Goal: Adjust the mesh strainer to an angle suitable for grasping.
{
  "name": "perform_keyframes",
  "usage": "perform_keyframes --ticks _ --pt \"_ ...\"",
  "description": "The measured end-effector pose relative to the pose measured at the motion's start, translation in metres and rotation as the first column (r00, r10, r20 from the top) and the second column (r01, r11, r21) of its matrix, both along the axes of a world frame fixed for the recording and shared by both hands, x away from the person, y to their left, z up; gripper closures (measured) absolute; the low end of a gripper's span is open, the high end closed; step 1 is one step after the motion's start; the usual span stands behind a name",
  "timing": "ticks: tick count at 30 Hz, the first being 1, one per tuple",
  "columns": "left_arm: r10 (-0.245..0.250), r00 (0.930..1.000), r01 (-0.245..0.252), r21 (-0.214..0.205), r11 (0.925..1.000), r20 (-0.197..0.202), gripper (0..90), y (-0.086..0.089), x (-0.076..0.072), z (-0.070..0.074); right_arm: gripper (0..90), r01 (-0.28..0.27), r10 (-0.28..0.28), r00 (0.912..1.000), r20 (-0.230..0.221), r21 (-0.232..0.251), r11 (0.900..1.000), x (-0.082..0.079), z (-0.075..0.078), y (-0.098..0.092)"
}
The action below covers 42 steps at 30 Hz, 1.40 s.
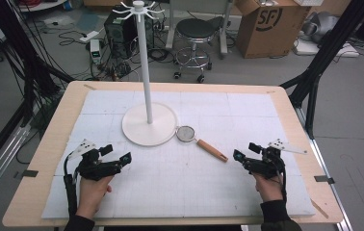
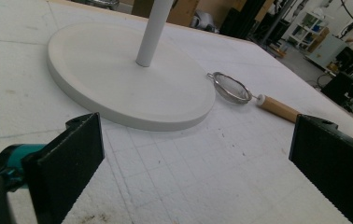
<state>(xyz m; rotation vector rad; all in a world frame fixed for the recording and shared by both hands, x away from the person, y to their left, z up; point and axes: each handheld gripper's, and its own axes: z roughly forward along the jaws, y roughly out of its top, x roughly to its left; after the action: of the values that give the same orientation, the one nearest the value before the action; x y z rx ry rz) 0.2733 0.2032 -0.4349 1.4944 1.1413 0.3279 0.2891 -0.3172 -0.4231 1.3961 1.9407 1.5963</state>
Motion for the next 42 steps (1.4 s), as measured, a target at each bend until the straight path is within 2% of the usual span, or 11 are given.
perform_keyframes --ticks 4,7,13,14,15,17,23,24,27,36,42 --pt "-0.002 1.0 0.002 0.006 1.0 -0.005 3.8 0.0 0.0 0.0 11.0 -0.006 0.006 1.0 -0.008 0.001 1.0 0.001 -0.001 0.002" --pt "-0.004 1.0 0.004 0.014 0.9999 -0.007 3.8 -0.001 0.0 -0.001 14.9 0.001 -0.001 0.9999 -0.016 0.014 0.9999 0.002 0.0 0.005" --pt "0.002 1.0 -0.002 0.01 1.0 0.0 3.8 0.0 -0.001 -0.001 16.3 -0.029 0.029 0.999 -0.033 0.011 0.9995 0.005 -0.001 0.012" --pt "0.003 1.0 -0.003 0.014 0.9999 -0.002 3.8 0.001 -0.001 -0.001 22.6 -0.035 0.036 0.9977 -0.057 0.017 0.9992 0.006 0.0 0.015" --pt "0.003 1.0 -0.003 0.018 0.9998 -0.002 3.8 0.001 0.0 -0.002 22.6 -0.035 0.036 0.9977 -0.057 0.017 0.9992 0.006 0.0 0.015" --pt "0.004 1.0 -0.004 0.018 0.9998 -0.003 3.8 0.0 0.0 -0.002 29.4 -0.054 0.056 0.9953 -0.079 0.037 0.9979 0.008 0.002 0.018" --pt "0.008 1.0 -0.008 0.024 0.9997 0.001 3.8 0.0 -0.001 -0.002 38.8 -0.075 0.082 0.9909 -0.106 0.073 0.9945 0.012 0.001 0.019" --pt "0.009 1.0 -0.009 0.026 0.9996 0.004 3.8 0.0 -0.001 -0.002 44.9 -0.064 0.072 0.992 -0.104 0.076 0.9951 0.014 0.001 0.018" --pt "0.013 0.9999 -0.013 0.025 0.9996 0.006 3.8 0.0 -0.001 -0.002 48.2 -0.049 0.057 0.9913 -0.119 0.066 0.9966 0.016 0.001 0.018" --pt "0.014 0.9999 -0.014 0.024 0.9996 0.008 3.8 0.002 -0.002 -0.002 61.3 -0.052 0.069 0.984 -0.165 0.105 0.9931 0.034 0.003 0.022" --pt "0.013 0.9999 -0.013 0.024 0.9996 0.008 3.8 0.002 -0.002 -0.002 70.8 -0.064 0.08 0.9816 -0.173 0.097 0.9933 0.044 0.007 0.028"
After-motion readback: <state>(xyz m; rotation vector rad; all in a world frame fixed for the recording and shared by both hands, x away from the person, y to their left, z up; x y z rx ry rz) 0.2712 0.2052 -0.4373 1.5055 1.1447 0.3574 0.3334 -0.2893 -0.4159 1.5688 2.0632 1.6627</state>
